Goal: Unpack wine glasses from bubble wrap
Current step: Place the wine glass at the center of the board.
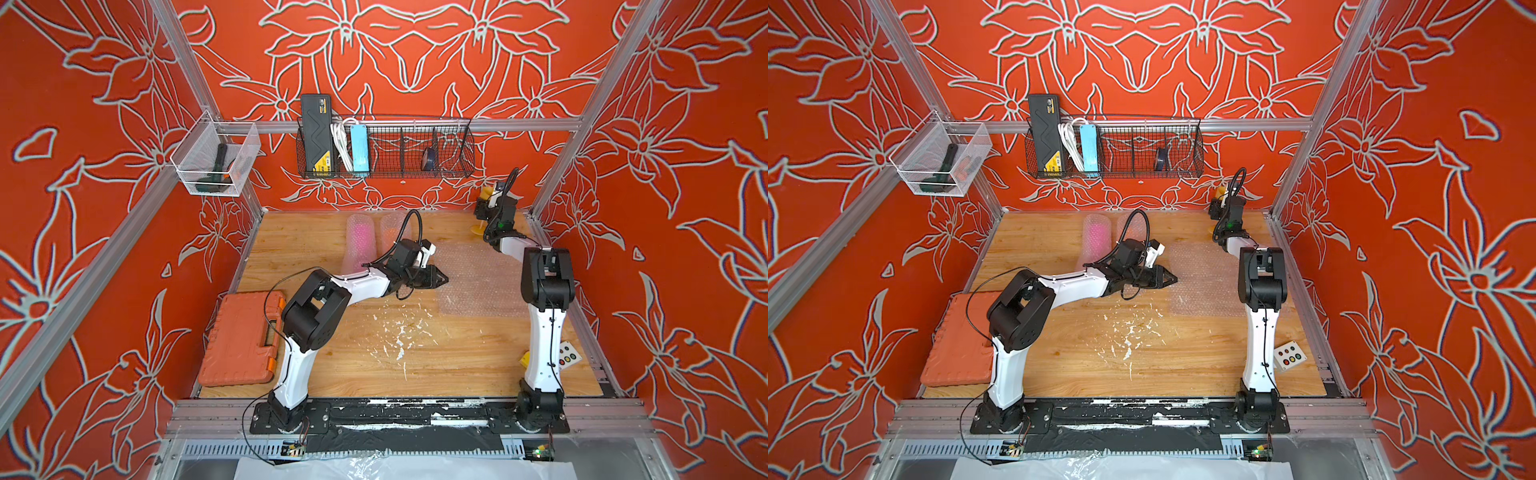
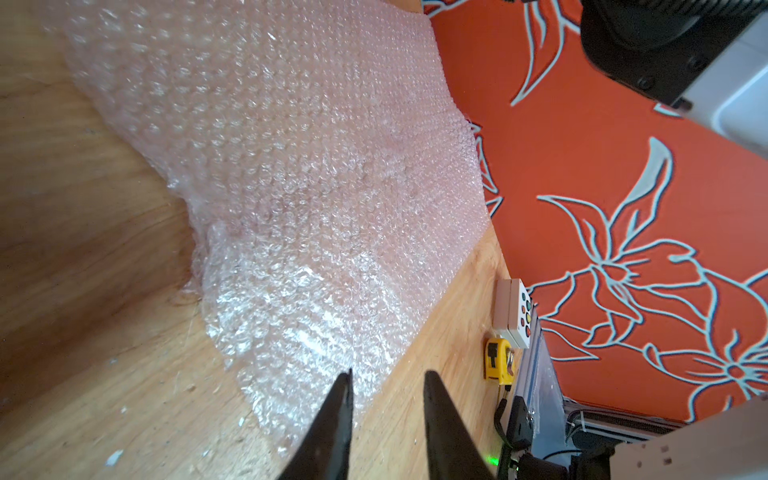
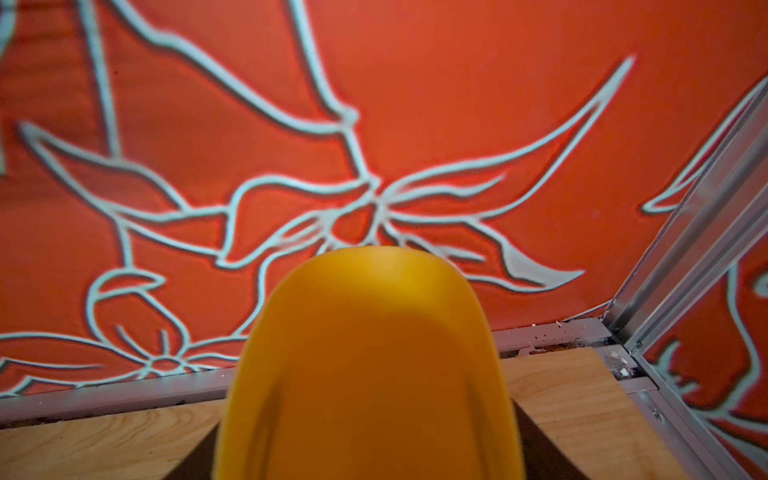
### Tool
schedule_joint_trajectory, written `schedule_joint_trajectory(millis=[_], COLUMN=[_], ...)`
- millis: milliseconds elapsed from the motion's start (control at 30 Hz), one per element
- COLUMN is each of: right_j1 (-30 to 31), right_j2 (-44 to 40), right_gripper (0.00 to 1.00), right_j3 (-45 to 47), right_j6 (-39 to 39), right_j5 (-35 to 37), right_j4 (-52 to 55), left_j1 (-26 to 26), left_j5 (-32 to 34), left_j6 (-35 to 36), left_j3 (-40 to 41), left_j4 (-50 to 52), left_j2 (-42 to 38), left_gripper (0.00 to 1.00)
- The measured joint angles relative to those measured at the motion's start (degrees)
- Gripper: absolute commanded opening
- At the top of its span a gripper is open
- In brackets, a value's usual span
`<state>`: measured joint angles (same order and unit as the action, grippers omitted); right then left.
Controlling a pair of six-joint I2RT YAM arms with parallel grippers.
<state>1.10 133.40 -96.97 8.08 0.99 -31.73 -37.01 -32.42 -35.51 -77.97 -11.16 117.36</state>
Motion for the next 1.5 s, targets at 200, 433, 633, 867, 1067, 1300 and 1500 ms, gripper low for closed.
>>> schedule_joint_trajectory(millis=[200,433,633,867,1067,1300,1500], right_j1=[-0.11,-0.13,-0.22,-0.26,-0.35,-0.39,-0.48], right_j2=[0.07,0.26,0.48,0.46,0.46,0.28,-1.42], right_gripper=[0.72,0.75,0.81,0.90,0.93,0.93,0.93], right_j3=[0.00,0.00,0.39,3.30,6.27,8.11,9.84], right_j6=[-0.68,-1.14,-0.85,-1.14,-1.29,-1.29,-1.29], right_j5=[-0.17,-1.42,-2.54,-2.56,-2.54,-2.56,-2.56], right_j4=[-0.02,-0.04,-0.11,-3.04,-1.60,-1.22,-0.85], left_j1=[0.00,0.02,0.22,0.33,0.55,0.66,0.66], left_j5=[-0.13,-0.37,-0.83,-1.22,-1.22,-1.16,-1.16], left_j6=[0.24,0.61,0.61,0.61,0.59,0.57,0.57], left_j3=[0.00,0.00,0.00,0.37,1.92,3.02,3.32], left_j4=[0.15,0.22,0.22,0.20,0.11,0.11,-0.09], left_j2=[0.00,0.00,0.00,-0.44,-2.32,-3.61,-3.76], left_gripper=[0.29,0.29,0.29,0.29,0.29,0.29,0.29])
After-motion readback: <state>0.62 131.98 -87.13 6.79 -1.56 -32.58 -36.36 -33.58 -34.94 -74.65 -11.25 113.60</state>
